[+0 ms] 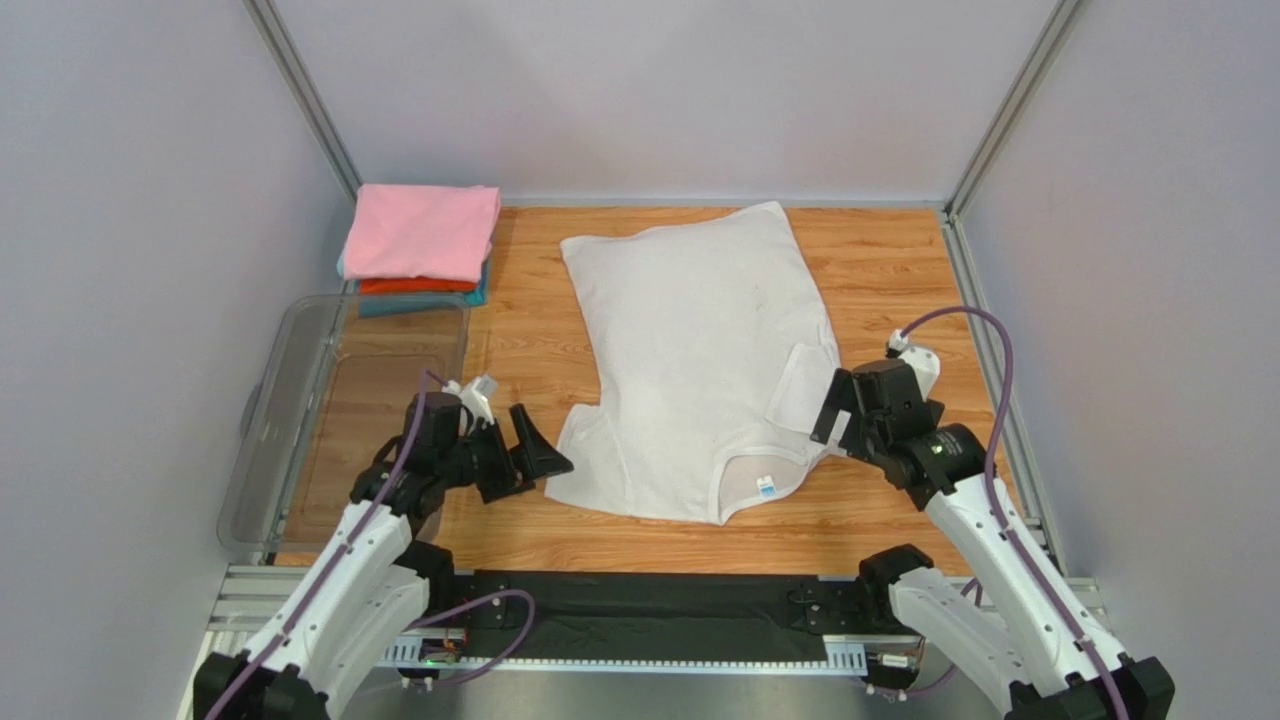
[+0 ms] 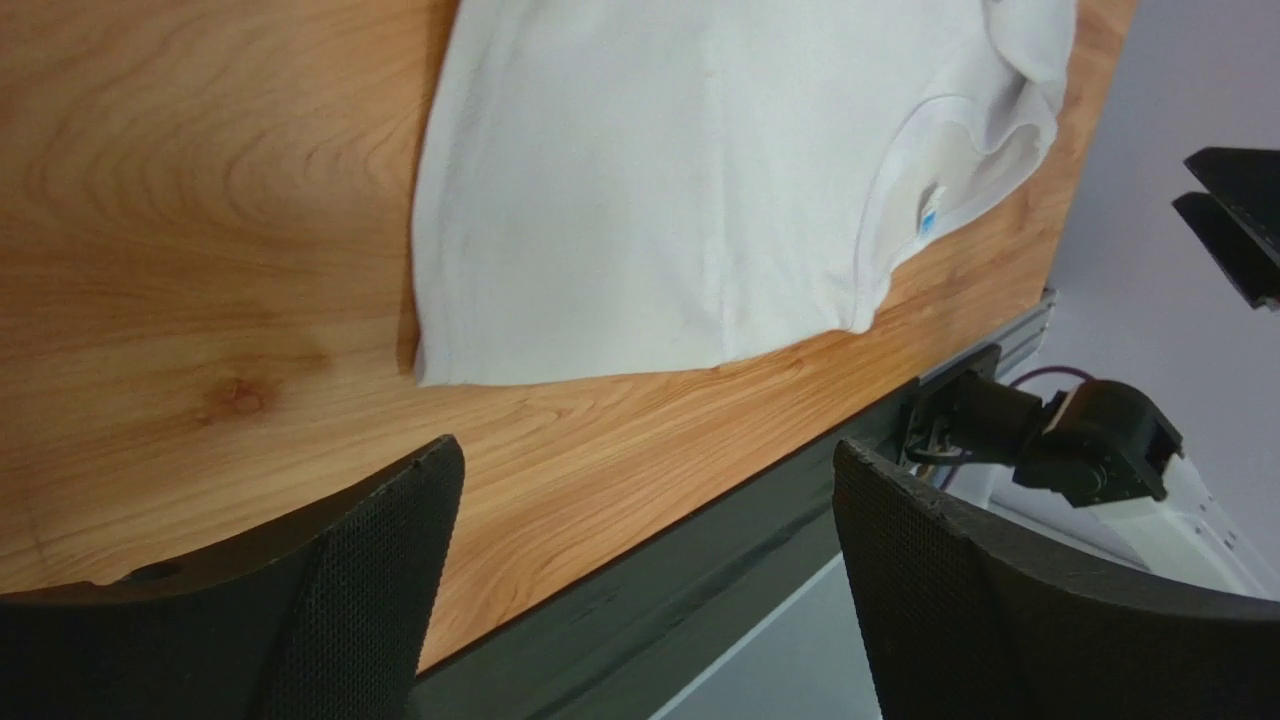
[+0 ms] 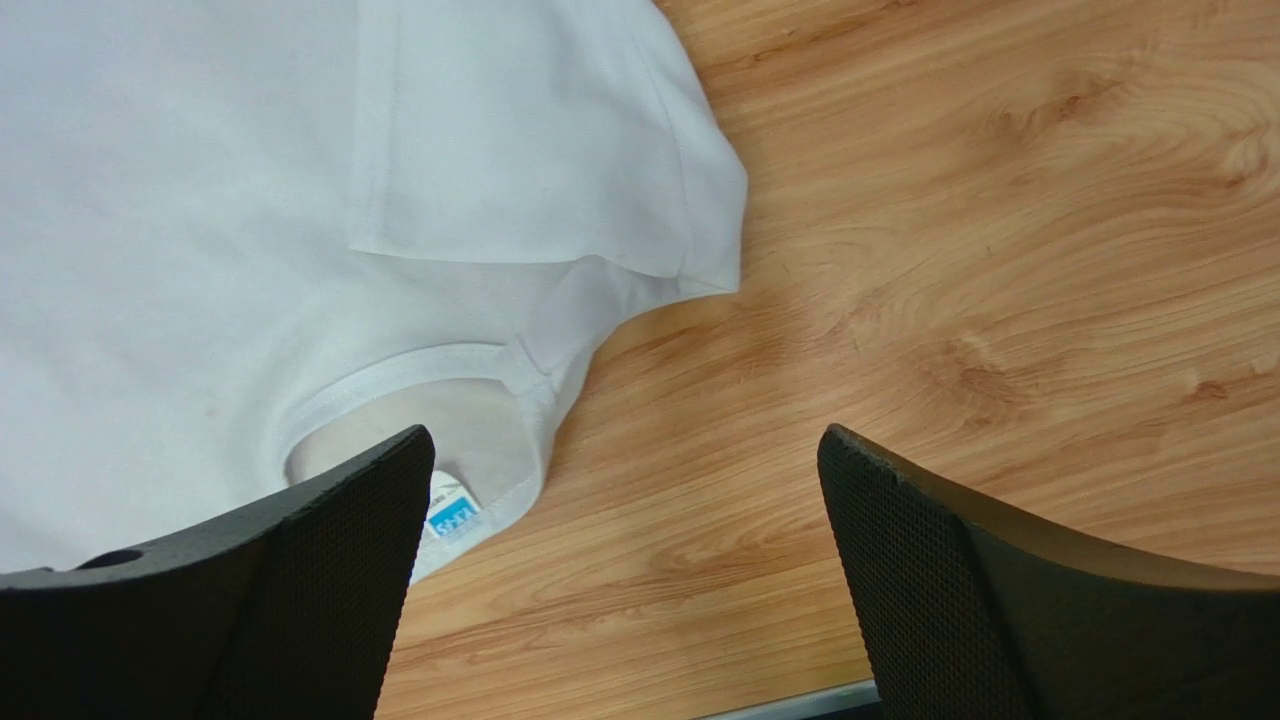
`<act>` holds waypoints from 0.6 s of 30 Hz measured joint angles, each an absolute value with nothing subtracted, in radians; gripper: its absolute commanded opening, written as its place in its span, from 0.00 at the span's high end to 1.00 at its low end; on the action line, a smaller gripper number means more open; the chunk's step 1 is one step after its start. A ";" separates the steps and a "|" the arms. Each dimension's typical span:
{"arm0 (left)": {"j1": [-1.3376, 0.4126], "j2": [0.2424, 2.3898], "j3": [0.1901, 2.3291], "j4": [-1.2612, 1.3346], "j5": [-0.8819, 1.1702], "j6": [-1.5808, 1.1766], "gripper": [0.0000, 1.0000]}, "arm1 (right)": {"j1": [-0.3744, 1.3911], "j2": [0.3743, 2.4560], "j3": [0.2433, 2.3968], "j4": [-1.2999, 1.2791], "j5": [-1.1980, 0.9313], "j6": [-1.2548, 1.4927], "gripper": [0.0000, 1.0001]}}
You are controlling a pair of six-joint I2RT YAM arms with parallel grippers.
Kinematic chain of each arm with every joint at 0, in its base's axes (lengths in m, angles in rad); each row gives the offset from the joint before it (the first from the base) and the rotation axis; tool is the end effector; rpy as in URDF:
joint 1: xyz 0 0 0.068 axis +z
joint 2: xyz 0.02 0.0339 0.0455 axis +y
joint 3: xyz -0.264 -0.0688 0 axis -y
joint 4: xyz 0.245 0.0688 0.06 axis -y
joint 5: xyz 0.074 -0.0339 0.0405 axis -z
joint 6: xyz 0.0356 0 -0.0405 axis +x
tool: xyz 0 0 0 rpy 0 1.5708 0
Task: Fold and stack the t-shirts
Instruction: Flatten the tshirt out
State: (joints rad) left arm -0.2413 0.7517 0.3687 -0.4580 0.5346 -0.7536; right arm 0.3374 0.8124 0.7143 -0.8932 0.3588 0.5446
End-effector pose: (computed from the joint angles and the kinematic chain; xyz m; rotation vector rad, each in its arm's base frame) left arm 0.1380 -0.0526 0.1799 -0.3864 2.5239 -1.0741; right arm 0.1428 0.0368 0.2511 0.3882 2.4426 -0.0907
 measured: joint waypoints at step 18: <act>-0.464 0.933 0.454 -0.200 0.484 -0.759 0.00 | 0.471 0.868 0.694 -0.707 0.162 0.545 0.00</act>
State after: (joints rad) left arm -0.4644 0.9333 0.4538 -0.2001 0.4843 -0.7589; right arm 0.4713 0.8684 0.6941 -0.7067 0.1619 0.5449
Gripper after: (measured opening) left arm 0.993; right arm 0.998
